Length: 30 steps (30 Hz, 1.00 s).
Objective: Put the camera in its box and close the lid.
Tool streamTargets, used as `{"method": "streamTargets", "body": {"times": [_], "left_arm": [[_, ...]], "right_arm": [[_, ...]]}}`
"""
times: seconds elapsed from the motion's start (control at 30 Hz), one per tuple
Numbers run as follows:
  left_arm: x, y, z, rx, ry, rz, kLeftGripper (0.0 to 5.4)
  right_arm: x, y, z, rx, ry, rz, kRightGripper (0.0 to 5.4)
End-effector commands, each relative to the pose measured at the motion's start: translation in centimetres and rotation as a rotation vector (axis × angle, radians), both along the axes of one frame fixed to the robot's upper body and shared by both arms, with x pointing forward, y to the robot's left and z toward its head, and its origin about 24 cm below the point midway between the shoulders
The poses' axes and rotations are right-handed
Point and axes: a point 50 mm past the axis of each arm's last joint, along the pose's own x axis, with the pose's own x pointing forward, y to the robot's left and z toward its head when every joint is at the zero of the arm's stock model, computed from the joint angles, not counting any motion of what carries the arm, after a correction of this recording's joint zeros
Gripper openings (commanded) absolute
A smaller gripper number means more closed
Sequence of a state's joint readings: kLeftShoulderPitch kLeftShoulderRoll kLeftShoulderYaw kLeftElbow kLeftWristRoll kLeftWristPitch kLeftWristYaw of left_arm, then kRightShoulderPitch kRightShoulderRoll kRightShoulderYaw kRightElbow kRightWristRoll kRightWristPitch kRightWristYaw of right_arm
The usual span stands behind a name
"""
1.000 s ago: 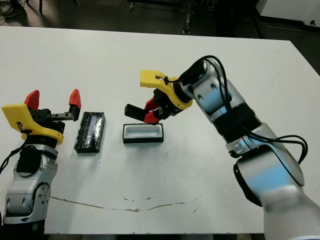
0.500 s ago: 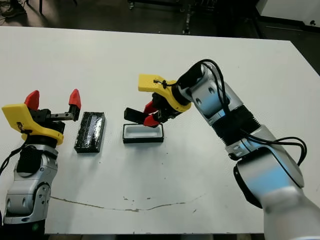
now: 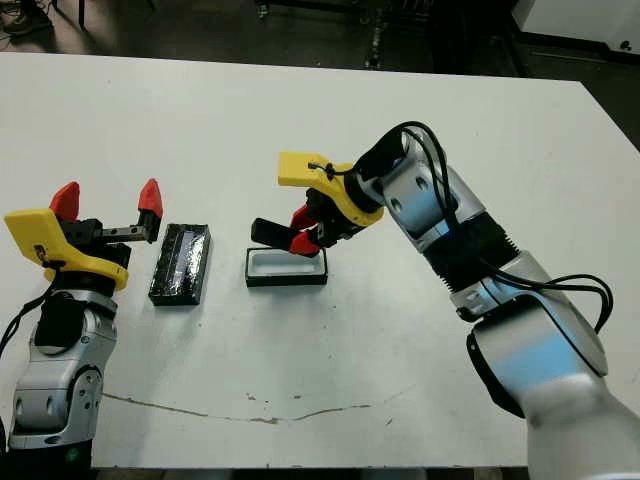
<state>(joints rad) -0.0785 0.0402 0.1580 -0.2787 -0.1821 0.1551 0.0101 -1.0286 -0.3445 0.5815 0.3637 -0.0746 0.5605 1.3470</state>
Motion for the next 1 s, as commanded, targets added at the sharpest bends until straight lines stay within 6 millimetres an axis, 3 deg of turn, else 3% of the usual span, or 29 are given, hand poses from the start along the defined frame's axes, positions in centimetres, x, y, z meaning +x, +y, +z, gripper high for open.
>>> {"method": "streamTargets", "body": {"times": [0.03,1.0], "left_arm": [[-0.22,0.18,-0.28,0.002,0.011,0.01,5.4],[-0.31,0.23,-0.36,0.007,0.011,0.017,5.4]], "right_arm": [[-0.09,-0.01,-0.56,-0.007,0.008,0.009,1.73],[-0.39,-0.06,-1.33,-0.022,-0.008,0.046,1.73]]}}
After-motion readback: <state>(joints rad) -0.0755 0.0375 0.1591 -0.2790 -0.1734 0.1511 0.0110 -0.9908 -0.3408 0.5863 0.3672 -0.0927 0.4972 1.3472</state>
